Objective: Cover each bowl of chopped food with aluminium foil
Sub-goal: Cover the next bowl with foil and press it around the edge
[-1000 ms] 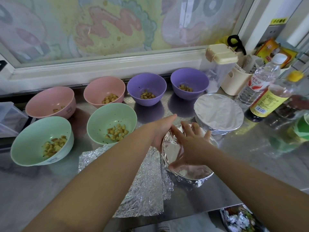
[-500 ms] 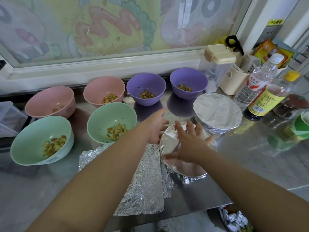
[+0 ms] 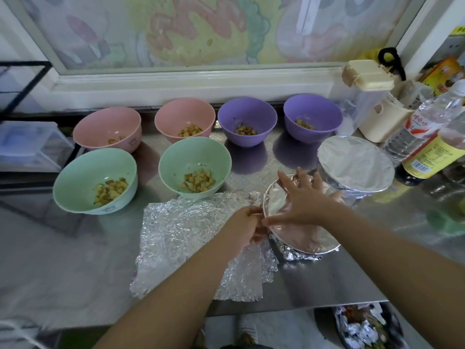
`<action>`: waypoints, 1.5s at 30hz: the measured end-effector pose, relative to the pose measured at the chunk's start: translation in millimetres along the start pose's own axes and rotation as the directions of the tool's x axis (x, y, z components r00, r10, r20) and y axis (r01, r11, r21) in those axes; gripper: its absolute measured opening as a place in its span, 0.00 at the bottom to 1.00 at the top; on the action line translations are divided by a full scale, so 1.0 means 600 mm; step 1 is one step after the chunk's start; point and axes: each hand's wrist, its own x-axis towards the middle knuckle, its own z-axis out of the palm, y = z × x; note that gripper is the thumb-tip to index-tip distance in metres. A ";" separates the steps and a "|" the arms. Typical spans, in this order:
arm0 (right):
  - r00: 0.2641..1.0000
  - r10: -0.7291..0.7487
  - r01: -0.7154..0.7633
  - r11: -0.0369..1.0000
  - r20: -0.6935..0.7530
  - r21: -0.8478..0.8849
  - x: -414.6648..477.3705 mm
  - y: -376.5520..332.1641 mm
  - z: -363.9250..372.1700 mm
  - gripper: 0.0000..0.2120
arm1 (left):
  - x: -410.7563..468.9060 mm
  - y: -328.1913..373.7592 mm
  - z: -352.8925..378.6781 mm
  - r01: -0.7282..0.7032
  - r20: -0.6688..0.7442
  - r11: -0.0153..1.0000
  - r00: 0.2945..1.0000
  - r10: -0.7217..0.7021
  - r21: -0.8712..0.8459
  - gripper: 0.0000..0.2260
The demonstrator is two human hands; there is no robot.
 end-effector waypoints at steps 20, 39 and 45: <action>0.996 -0.002 0.003 1.000 0.092 -0.008 -0.046 -0.008 -0.031 0.69 | 0.020 -0.034 -0.004 -0.412 0.119 0.527 0.857 0.502 0.744 0.07; 0.995 -0.016 0.019 1.000 0.103 -0.024 -0.046 -0.003 -0.029 0.71 | 0.001 -0.037 -0.045 0.105 0.177 0.954 0.983 -0.056 -0.279 0.09; 0.993 -0.024 0.026 0.999 0.117 -0.019 -0.046 -0.004 -0.030 0.73 | -0.010 -0.033 -0.067 0.114 0.176 0.984 0.980 -0.089 -0.136 0.15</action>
